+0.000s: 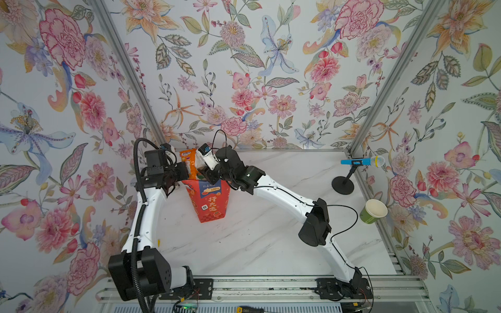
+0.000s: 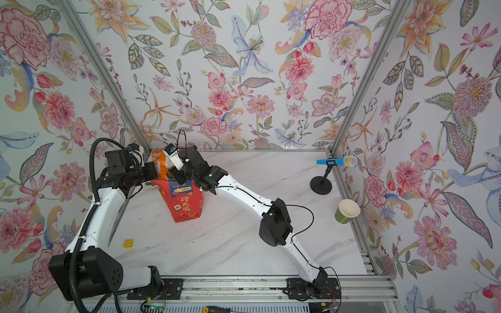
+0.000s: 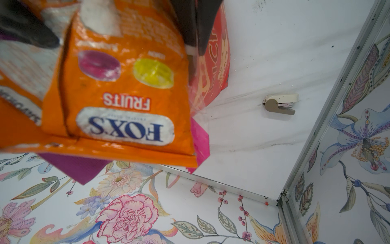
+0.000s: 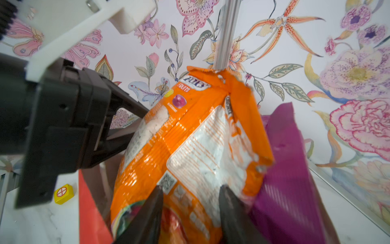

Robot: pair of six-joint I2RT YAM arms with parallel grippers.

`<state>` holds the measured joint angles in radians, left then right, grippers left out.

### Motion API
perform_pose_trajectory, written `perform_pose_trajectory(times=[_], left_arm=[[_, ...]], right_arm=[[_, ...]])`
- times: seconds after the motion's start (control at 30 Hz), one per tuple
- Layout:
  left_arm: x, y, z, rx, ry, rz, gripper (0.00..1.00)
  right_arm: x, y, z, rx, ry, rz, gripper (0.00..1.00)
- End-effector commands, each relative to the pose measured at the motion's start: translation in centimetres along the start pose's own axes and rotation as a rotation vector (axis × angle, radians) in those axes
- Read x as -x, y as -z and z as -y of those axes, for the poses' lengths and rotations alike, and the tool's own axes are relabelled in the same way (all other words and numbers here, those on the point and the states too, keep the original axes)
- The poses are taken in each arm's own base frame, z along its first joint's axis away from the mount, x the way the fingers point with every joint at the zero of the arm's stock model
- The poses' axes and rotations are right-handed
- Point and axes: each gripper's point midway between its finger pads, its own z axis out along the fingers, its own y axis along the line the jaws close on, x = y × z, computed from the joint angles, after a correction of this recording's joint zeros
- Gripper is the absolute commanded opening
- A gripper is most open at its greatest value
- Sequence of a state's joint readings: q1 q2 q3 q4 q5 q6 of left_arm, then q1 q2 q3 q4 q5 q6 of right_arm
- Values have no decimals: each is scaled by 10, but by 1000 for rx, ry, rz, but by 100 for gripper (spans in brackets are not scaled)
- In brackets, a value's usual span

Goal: Place the snacks into the paper bag
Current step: Press the snack against the paper bag.

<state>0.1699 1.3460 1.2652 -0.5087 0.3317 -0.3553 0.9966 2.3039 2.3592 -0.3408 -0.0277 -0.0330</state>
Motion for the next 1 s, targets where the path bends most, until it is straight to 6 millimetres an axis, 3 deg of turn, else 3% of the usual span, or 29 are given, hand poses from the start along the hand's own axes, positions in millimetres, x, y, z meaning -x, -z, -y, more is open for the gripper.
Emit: perform_pose_trajectory(times=[0.0,0.2,0.43,0.7,0.97], left_arm=[[40,27,17,-48,-61,162,3],[39,27,18,-55,-57,159,3],[38,26,18,-59,-54,156,3],[36,24,17,-57,-56,153,3],[37,25,18,-61,-59,159,3]], right_arm=[[-20,24,-2,35,12,-117,47],[-27,37,-6,39,16,-151,44],[-43,18,-7,31,15,-200,43],[-45,4,26,-162,13,-209,41],[-83,-11,27,-204,100,-311,41]])
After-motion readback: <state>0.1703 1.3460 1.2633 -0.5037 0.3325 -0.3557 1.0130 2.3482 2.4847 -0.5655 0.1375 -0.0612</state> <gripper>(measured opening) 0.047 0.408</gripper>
